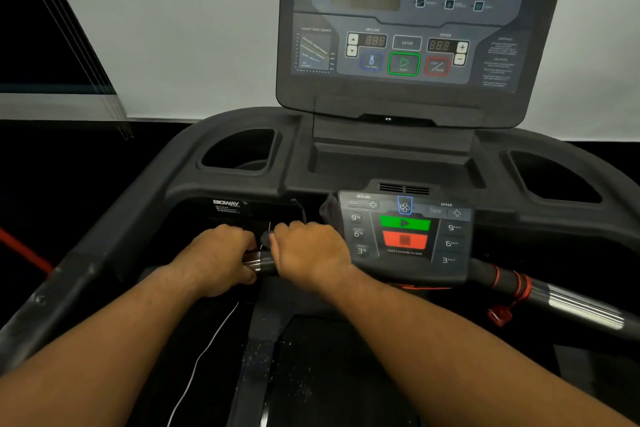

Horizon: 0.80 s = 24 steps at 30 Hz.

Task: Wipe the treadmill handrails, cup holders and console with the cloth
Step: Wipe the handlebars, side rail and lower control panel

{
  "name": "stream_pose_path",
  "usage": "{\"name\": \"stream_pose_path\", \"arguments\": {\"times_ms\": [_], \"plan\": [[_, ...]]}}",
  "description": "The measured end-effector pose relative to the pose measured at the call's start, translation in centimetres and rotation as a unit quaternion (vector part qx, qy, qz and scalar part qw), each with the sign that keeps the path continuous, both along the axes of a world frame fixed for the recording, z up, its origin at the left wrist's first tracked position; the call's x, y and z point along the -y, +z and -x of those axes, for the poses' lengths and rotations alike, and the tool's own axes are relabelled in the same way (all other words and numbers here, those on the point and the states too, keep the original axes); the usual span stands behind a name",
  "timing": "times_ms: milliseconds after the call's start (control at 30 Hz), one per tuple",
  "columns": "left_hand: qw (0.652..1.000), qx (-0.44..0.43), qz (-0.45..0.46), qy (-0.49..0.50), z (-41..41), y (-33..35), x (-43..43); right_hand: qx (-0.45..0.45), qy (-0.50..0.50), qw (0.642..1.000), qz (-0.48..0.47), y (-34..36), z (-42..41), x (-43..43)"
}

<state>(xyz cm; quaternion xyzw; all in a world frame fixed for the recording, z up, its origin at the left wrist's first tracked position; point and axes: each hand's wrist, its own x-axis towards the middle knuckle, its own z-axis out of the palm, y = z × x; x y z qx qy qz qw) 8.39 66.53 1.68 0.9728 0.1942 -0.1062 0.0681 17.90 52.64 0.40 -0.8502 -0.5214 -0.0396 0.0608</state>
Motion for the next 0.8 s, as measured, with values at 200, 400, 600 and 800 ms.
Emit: {"name": "stream_pose_path", "arguments": {"times_ms": [200, 400, 600, 800], "plan": [[0.999, 0.019, 0.007, 0.045, 0.4, 0.1, 0.7, 0.134, 0.101, 0.986, -0.003, -3.1, 0.6, 4.6], [0.998, 0.035, 0.005, 0.054, 0.8, 0.2, 1.3, 0.174, 0.132, 0.973, 0.078, -1.3, -1.3, 5.2], [0.998, 0.038, -0.009, 0.055, 0.9, 0.2, 1.4, 0.061, 0.054, 0.995, 0.062, 0.5, -0.4, 1.6], [0.997, 0.052, 0.012, 0.047, 1.4, 0.1, 1.2, -0.032, -0.016, 0.997, 0.067, 1.7, -0.7, -1.4]]}}
